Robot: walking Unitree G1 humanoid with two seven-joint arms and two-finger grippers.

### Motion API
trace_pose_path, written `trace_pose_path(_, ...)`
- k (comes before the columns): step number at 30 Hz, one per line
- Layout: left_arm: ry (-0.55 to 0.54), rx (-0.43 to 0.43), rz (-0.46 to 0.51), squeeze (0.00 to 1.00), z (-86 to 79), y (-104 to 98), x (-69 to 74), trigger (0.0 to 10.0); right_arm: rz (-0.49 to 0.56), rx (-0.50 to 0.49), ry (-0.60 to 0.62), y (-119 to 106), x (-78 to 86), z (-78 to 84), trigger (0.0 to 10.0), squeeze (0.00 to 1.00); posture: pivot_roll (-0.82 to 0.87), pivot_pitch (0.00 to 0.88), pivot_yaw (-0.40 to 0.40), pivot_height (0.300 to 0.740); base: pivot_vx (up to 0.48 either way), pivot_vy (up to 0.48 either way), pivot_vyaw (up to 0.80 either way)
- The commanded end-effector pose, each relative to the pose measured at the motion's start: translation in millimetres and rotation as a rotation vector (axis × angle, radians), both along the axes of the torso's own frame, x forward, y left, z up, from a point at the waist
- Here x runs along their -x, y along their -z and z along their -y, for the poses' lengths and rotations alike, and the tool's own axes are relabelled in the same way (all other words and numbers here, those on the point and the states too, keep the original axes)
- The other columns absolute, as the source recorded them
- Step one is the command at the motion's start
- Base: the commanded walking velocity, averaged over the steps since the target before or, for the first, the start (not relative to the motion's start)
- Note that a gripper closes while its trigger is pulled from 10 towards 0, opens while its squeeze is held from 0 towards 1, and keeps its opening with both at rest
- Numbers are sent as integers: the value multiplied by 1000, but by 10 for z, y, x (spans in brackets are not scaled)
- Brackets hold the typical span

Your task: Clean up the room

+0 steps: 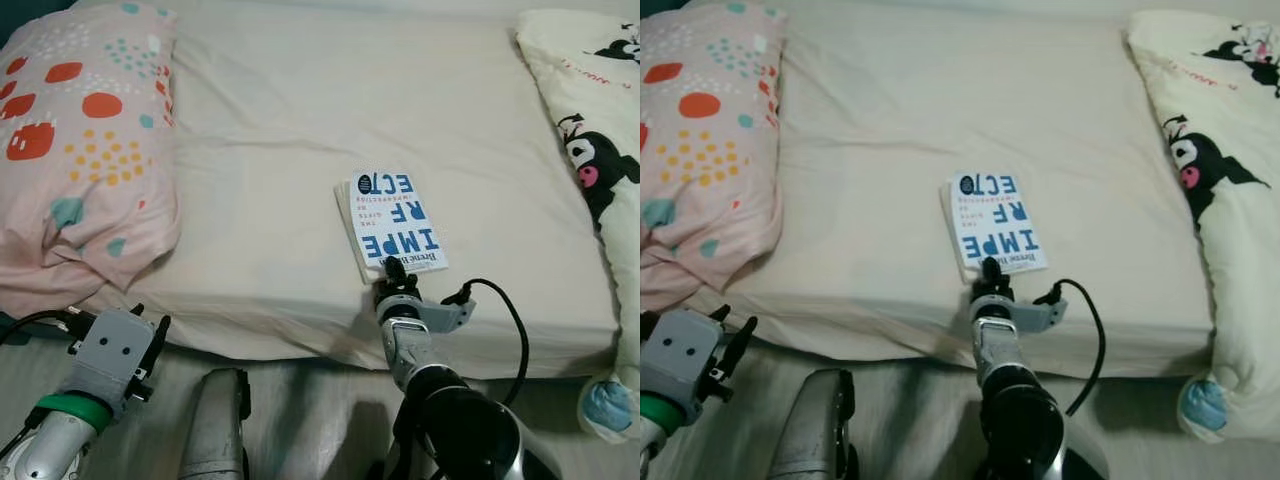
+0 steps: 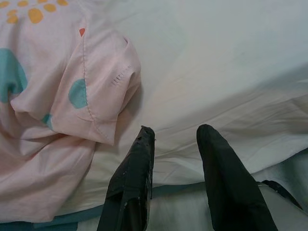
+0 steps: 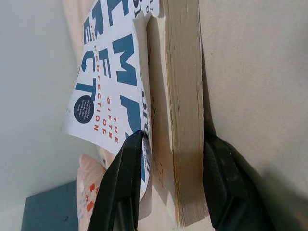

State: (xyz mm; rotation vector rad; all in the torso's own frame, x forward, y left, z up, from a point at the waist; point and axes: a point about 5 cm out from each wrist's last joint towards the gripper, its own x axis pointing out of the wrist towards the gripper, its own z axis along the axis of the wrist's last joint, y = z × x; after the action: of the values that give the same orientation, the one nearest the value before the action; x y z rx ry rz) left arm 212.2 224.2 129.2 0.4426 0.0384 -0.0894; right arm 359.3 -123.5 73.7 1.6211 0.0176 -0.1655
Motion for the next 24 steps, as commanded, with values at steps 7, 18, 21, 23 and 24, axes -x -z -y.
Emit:
trace_pose_path(7,-5,-2,-20,0,-37,7,50,10000,-33,-17,22,18,7,-31,10000,82,444,236,57,555,0,0,0)
trace_pose_path(18,-3,-9,-19,0,-53,-14,64,10000,46,-46,47,-163,-94,-35,1333,0,451,235,60,555,0,0,0)
trace_pose_path(21,-2,-10,-18,0,-51,-15,62,10000,61,-47,49,-199,-112,-37,0,0,449,234,58,555,0,0,0)
trace_pose_path(23,-2,-8,-16,0,-43,-18,53,10000,66,-39,45,-212,-119,-40,0,0,449,234,58,555,0,0,0)
trace_pose_path(24,-2,-8,-16,0,-43,-18,53,10000,66,-39,45,-212,-119,-40,0,0,449,234,58,555,0,0,0)
